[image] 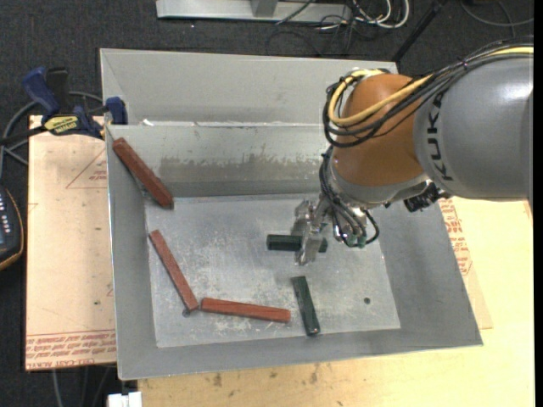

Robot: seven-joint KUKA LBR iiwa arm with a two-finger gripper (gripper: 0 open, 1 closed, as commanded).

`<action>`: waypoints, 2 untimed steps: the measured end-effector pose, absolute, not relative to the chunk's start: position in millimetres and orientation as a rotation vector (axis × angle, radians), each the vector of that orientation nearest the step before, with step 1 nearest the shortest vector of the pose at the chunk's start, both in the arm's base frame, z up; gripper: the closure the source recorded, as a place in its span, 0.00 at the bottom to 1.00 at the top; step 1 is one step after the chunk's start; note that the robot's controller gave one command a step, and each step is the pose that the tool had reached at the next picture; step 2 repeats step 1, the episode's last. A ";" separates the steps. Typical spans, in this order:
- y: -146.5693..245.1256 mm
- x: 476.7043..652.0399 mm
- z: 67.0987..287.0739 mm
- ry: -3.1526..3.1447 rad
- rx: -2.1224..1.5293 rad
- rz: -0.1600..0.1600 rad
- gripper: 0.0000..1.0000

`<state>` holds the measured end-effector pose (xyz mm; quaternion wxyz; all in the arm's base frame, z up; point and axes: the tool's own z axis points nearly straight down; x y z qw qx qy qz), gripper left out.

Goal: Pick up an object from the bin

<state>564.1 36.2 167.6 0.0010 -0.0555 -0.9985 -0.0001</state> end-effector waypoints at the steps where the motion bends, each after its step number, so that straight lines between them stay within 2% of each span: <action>1: 18.3 586.6 279.2 -3.151 -0.153 -0.001 1.00; 2: 18.3 586.6 279.2 -3.151 -0.153 -0.001 1.00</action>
Offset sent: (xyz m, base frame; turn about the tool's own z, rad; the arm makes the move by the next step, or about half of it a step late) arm 0.0199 -0.0175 0.1066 -0.0164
